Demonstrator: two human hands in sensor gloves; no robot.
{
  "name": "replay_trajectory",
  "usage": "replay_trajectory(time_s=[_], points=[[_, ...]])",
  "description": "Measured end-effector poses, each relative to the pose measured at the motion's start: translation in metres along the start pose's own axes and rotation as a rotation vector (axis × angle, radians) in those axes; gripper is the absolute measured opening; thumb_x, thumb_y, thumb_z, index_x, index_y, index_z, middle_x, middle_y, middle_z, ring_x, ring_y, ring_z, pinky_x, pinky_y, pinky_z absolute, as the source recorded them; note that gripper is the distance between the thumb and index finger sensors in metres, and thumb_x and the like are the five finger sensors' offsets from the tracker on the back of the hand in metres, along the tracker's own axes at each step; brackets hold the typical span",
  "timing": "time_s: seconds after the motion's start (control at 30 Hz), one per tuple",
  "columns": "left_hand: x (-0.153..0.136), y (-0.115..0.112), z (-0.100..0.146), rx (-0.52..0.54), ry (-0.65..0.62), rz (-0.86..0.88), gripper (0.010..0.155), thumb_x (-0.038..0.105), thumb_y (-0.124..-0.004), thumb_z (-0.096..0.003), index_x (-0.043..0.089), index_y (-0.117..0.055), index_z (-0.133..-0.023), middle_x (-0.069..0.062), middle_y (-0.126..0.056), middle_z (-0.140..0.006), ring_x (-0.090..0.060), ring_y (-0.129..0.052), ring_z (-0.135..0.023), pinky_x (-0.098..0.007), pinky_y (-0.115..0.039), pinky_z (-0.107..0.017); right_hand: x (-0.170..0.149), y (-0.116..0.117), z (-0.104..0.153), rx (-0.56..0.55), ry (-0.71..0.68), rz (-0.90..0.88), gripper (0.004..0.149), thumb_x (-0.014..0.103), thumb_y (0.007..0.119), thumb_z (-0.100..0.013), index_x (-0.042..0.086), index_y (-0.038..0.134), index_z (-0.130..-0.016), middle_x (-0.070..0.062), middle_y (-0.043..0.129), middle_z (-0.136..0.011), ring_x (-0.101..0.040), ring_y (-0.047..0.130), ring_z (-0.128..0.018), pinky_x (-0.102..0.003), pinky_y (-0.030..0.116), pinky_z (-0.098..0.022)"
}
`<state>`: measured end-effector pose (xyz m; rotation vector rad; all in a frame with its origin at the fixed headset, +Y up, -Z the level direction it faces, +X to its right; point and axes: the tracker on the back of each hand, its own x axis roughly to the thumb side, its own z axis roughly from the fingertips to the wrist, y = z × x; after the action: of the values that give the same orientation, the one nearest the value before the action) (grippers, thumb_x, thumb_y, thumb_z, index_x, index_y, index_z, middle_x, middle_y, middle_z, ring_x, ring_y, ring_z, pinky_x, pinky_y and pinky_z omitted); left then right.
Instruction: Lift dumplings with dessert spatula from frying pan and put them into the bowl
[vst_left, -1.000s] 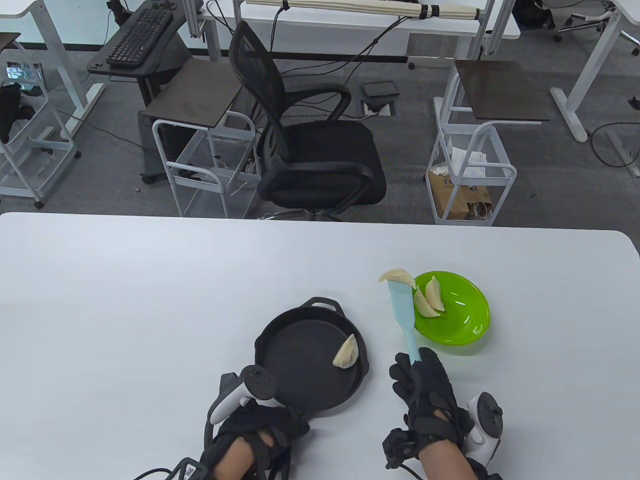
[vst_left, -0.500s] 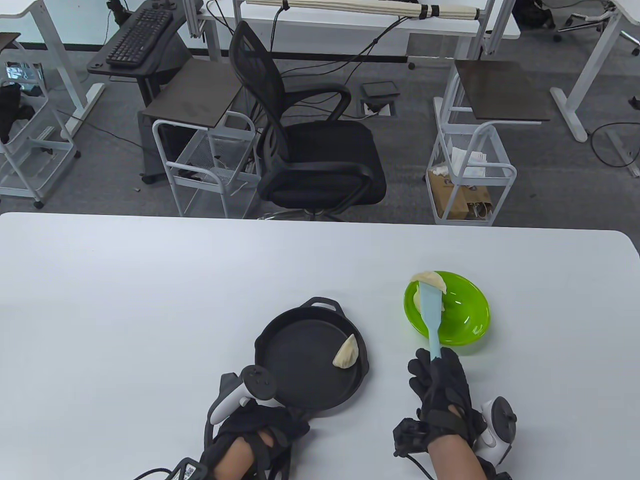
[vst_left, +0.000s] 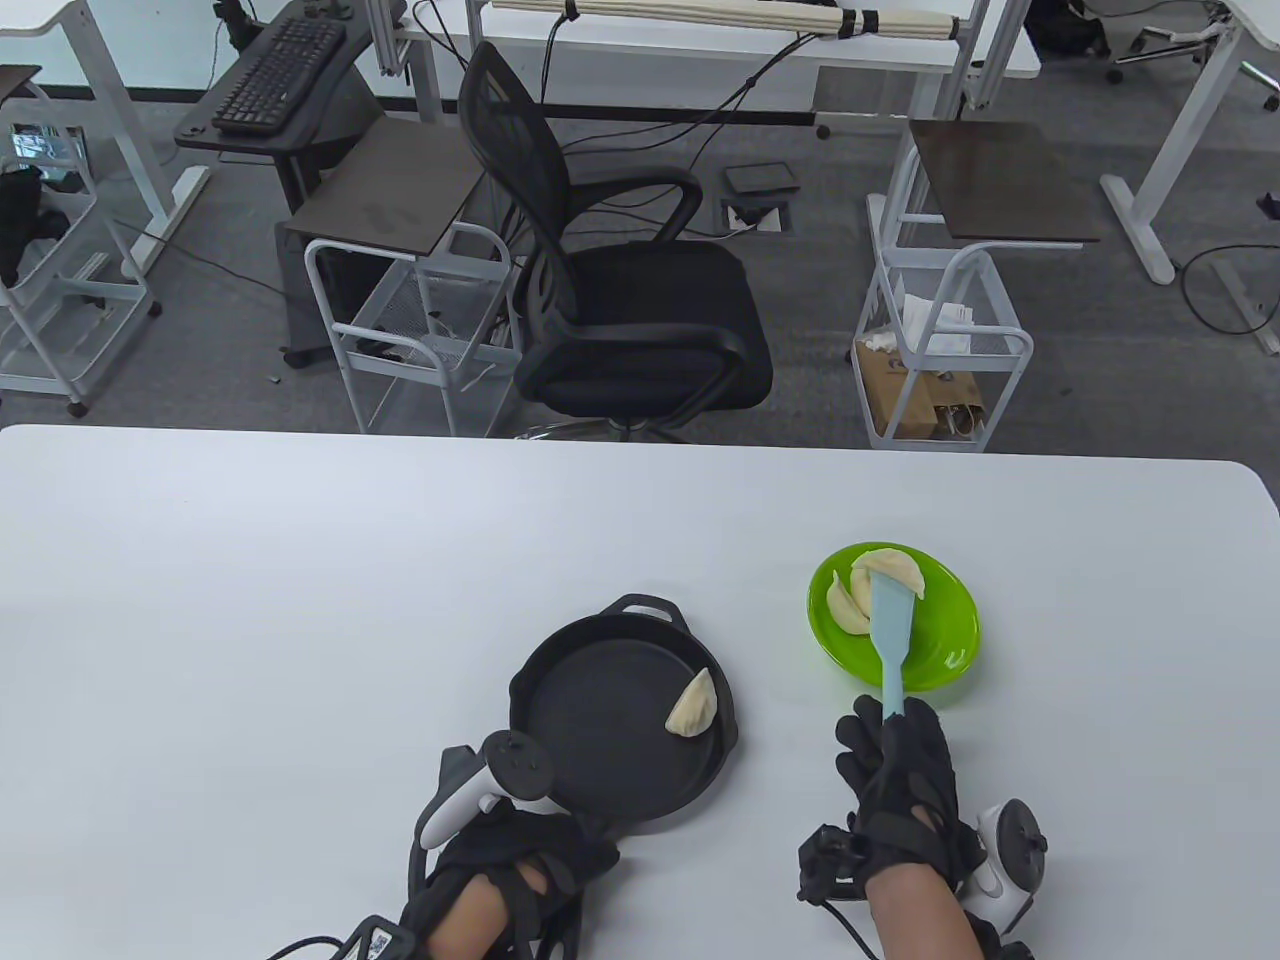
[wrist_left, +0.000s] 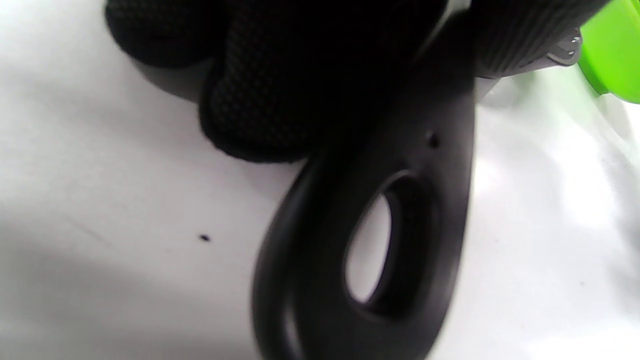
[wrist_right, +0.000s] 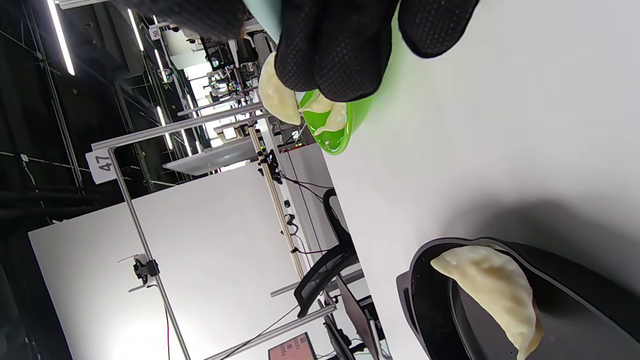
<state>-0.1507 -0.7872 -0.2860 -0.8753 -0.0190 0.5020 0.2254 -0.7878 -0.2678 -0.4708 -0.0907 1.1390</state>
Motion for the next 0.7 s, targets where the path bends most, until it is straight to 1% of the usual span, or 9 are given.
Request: replay_trajectory(time_s=[0.37, 0.57, 0.7], points=[[-0.0002, 0.0000, -0.0002, 0.000, -0.001, 0.000, 0.063, 0.069, -0.073, -0.0468, 0.023, -0.072, -0.090, 0.006, -0.107, -0.058, -0.021, -0.103, -0.042, -0.046, -0.077, -0.046, -0.0015, -0.0033, -0.0011, -0.017, 0.042, -0.062, 0.064, 0.041, 0.062, -0.061, 0.017, 0.027, -0.109, -0.009, 0.060, -0.108, -0.034, 0.073, -0.093, -0.058, 0.052, -0.076], [-0.0003, -0.0001, -0.0003, 0.000, -0.001, 0.001, 0.063, 0.069, -0.073, -0.0467, 0.023, -0.072, -0.090, 0.006, -0.107, -0.058, -0.021, -0.103, -0.042, -0.046, -0.077, -0.046, -0.0053, -0.0059, -0.0044, -0.006, 0.078, -0.119, 0.064, 0.043, 0.061, -0.061, 0.018, 0.027, -0.109, -0.008, 0.061, -0.107, -0.032, 0.074, -0.093, -0.057, 0.052, -0.077], [-0.0003, -0.0001, -0.0003, 0.000, -0.001, 0.001, 0.063, 0.069, -0.073, -0.0467, 0.023, -0.072, -0.090, 0.006, -0.107, -0.057, -0.021, -0.103, -0.042, -0.046, -0.077, -0.046, -0.0059, -0.0072, -0.0061, 0.002, 0.084, -0.141, 0.065, 0.045, 0.060, -0.061, 0.014, 0.028, -0.109, -0.009, 0.065, -0.106, -0.032, 0.077, -0.092, -0.057, 0.054, -0.077]])
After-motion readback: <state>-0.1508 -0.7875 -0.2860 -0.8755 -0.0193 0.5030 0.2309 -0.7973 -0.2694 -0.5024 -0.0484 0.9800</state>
